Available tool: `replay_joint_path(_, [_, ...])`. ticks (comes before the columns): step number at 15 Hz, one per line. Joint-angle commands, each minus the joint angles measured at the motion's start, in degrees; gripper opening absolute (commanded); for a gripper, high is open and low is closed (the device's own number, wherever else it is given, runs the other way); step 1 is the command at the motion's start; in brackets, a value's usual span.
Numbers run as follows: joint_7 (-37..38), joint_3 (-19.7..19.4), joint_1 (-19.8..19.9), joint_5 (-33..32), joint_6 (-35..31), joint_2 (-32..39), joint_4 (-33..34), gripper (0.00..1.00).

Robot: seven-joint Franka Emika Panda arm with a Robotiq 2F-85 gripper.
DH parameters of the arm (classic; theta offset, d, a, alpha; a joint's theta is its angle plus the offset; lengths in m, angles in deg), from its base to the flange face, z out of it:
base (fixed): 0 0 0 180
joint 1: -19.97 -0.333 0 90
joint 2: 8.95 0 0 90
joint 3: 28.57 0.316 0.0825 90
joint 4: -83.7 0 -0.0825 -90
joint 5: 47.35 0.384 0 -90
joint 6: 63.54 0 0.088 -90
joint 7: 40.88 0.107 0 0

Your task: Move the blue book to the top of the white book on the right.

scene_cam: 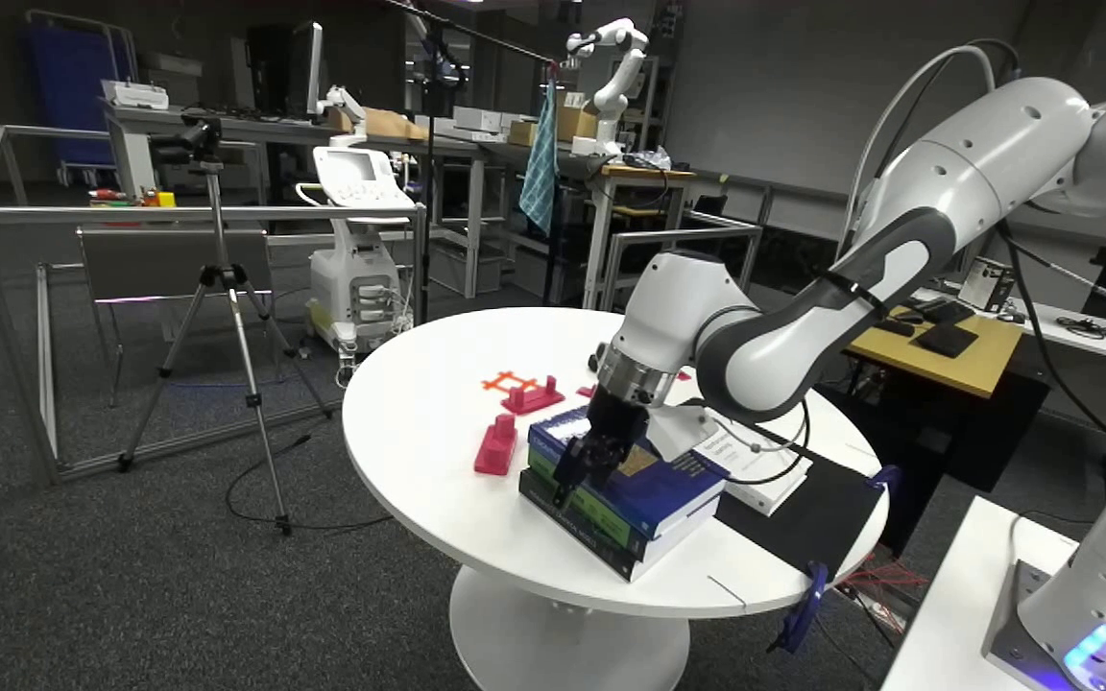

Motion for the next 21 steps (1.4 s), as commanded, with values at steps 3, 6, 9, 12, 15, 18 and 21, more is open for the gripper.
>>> replay_joint_path(3, [2.2,-2.84,-2.09,-0.43,-0.34,0.25,1.29,1.0])
replay_joint_path(6, [4.17,-4.68,-3.3,-1.28,-0.51,-0.72,0.96,1.0])
replay_joint_path(9, [6.36,-6.49,-4.01,-1.97,0.38,-1.01,1.59,1.0])
replay_joint_path(12, [7.9,-7.61,-3.55,-1.81,1.16,-0.51,2.72,1.0])
replay_joint_path(15, [9.49,-9.14,-3.55,-2.39,1.28,-0.39,3.19,1.0])
replay_joint_path(18, [10.05,-10.16,-3.43,-2.66,1.42,-0.08,3.5,1.0])
replay_joint_path(21, [10.08,-9.95,-4.14,-3.16,1.09,-0.48,2.73,1.0])
